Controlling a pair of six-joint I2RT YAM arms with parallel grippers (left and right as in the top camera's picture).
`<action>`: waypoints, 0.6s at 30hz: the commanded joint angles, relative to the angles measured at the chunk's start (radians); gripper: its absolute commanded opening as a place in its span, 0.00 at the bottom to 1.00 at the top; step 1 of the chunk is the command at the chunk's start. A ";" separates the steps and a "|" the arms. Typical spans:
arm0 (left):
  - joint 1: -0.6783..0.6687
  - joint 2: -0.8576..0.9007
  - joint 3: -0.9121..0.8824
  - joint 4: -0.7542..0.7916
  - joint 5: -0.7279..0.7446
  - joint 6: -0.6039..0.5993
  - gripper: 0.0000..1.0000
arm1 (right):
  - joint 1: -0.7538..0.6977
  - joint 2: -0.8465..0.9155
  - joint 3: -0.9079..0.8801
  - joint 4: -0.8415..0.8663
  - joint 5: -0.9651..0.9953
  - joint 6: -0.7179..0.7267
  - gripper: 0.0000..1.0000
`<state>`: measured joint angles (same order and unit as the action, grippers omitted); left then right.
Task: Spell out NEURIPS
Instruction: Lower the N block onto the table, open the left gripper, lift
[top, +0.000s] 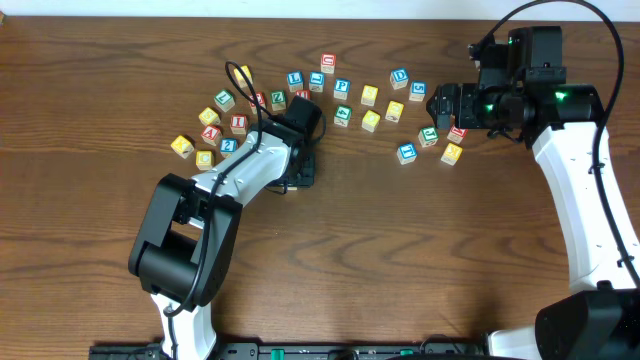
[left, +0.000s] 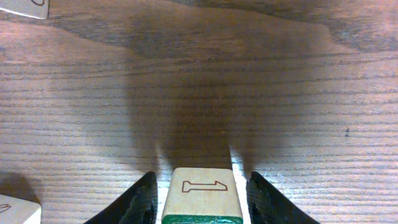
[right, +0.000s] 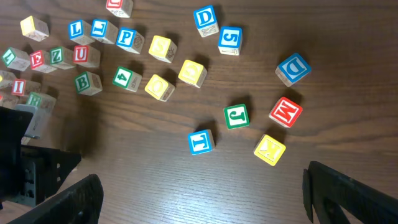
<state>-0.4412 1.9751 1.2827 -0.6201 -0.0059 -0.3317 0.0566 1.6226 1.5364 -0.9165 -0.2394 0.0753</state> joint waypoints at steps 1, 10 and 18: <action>0.000 0.013 -0.016 0.001 -0.003 0.013 0.49 | -0.003 0.000 0.018 -0.001 -0.003 0.010 0.99; 0.000 0.000 0.005 0.002 -0.003 0.029 0.56 | -0.003 0.000 0.018 -0.001 -0.003 0.010 0.99; 0.004 -0.079 0.053 -0.034 -0.003 0.051 0.59 | -0.003 0.000 0.018 -0.001 -0.003 0.010 0.99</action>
<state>-0.4408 1.9663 1.2926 -0.6441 -0.0059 -0.3073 0.0566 1.6226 1.5364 -0.9165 -0.2390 0.0753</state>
